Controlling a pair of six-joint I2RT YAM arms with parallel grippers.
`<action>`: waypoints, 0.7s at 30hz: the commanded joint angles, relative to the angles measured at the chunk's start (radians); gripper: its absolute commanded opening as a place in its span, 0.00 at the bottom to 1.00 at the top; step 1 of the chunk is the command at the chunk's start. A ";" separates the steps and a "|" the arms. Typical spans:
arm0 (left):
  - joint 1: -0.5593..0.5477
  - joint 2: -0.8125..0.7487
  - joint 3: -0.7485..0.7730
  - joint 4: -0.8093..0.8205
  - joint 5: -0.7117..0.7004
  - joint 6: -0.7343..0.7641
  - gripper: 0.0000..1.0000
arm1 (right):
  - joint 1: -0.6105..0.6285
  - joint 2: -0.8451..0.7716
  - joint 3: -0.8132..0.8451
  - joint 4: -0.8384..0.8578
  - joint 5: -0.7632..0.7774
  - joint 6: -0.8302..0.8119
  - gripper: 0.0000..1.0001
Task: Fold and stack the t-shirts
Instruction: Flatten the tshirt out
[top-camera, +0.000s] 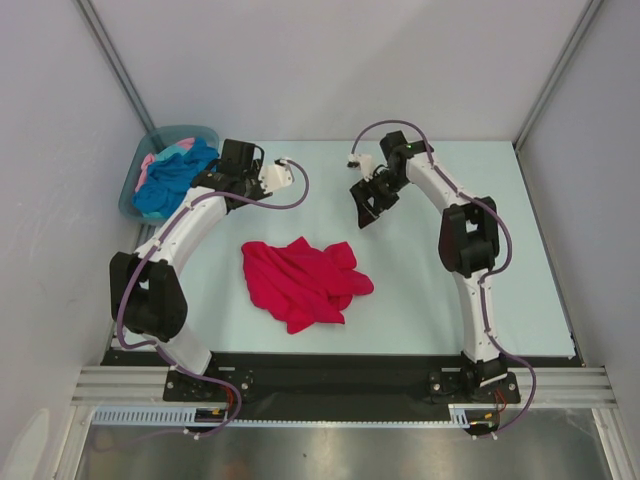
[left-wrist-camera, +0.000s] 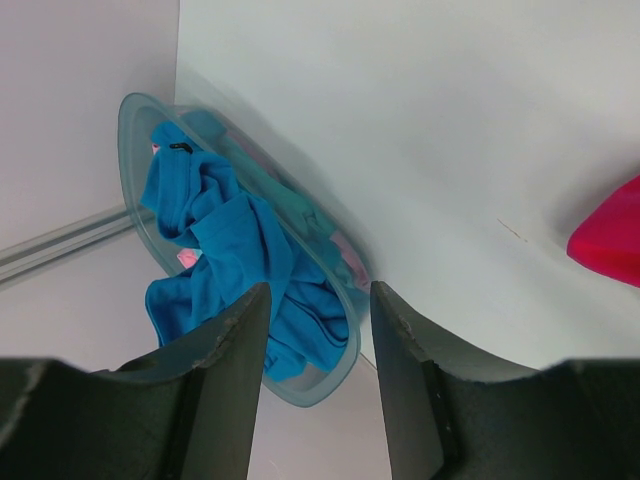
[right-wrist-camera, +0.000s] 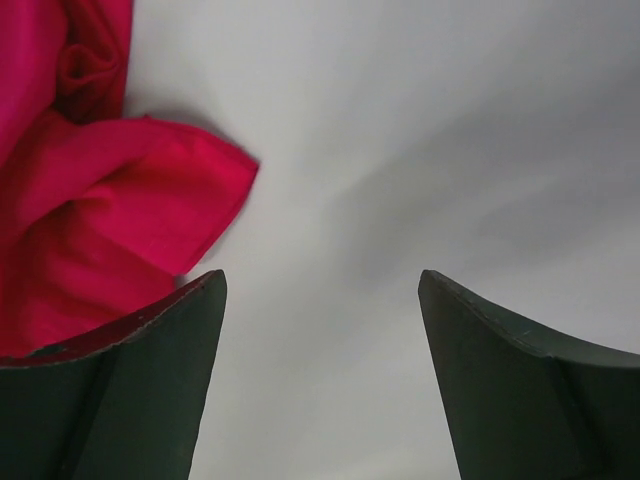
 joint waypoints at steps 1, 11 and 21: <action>-0.001 -0.019 0.029 0.011 -0.015 -0.003 0.50 | 0.004 0.067 0.066 -0.135 -0.145 -0.019 0.84; -0.001 -0.021 0.031 0.003 -0.016 -0.007 0.50 | 0.022 0.145 0.077 -0.129 -0.184 -0.012 0.81; -0.001 -0.012 0.041 0.002 -0.021 -0.009 0.50 | 0.062 0.191 0.095 -0.130 -0.205 -0.029 0.77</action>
